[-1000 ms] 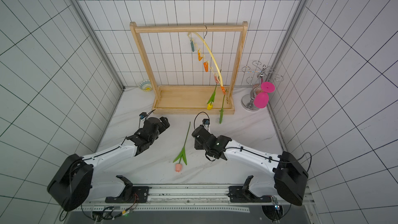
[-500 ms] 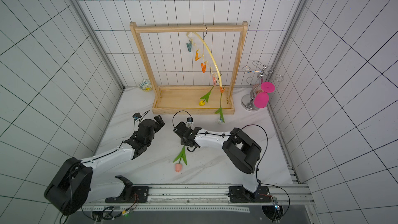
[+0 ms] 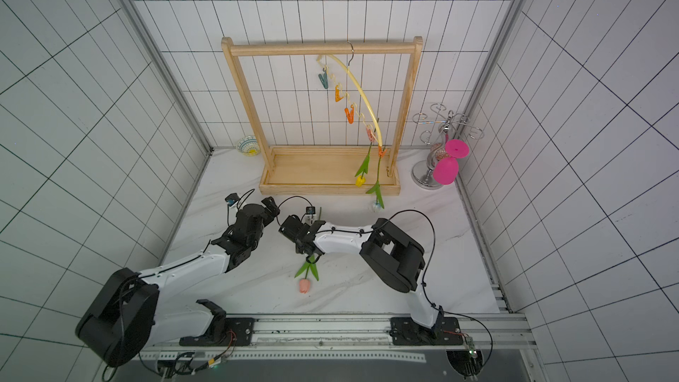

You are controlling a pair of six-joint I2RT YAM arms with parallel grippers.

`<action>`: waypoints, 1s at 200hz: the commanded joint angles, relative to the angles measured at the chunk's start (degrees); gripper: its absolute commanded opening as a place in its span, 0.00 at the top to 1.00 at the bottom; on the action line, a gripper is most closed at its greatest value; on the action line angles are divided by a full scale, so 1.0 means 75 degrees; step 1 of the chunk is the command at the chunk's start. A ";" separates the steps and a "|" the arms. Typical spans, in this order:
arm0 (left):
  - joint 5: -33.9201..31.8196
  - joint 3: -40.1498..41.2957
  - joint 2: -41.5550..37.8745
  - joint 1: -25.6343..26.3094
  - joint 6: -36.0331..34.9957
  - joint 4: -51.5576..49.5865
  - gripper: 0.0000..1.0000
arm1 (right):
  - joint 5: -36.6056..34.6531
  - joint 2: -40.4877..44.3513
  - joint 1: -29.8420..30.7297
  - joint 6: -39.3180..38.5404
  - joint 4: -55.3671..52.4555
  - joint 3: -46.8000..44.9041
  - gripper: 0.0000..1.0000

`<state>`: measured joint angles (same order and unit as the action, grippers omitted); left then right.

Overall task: Dry the flowers on a clothes hanger
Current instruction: Pick up the flower at the center of the board.

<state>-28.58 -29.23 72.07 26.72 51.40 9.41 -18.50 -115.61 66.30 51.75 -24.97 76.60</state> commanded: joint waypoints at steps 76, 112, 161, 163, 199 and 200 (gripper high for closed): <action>0.0048 -0.0007 0.0070 -0.0024 0.0067 -0.0036 0.01 | 0.0209 -0.0032 -0.0227 0.0407 -0.0096 -0.0094 0.86; 0.0025 0.0022 -0.0033 -0.0024 0.0061 -0.0059 0.01 | -0.0152 0.1133 -0.0217 -0.0096 0.0594 -0.0755 0.94; -0.0022 0.0101 -0.0211 -0.0024 0.0044 -0.0059 0.01 | -0.0945 0.2698 -0.0215 -0.1856 0.1665 -0.1613 1.00; -0.0022 0.0101 -0.0217 -0.0024 0.0039 -0.0059 0.01 | -0.0955 0.2755 -0.0215 -0.1921 0.1721 -0.1653 1.00; -0.0022 0.0116 -0.0176 -0.0024 -0.0015 -0.0024 0.01 | -0.1183 0.3632 -0.0227 -0.2771 0.2604 -0.2373 1.00; -0.0022 0.0120 -0.0176 -0.0024 -0.0018 -0.0024 0.01 | -0.1192 0.3680 -0.0227 -0.2778 0.2633 -0.2373 1.00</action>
<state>-28.49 -28.99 71.31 26.72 51.86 9.19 -24.18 -91.22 65.19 37.69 -10.96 63.37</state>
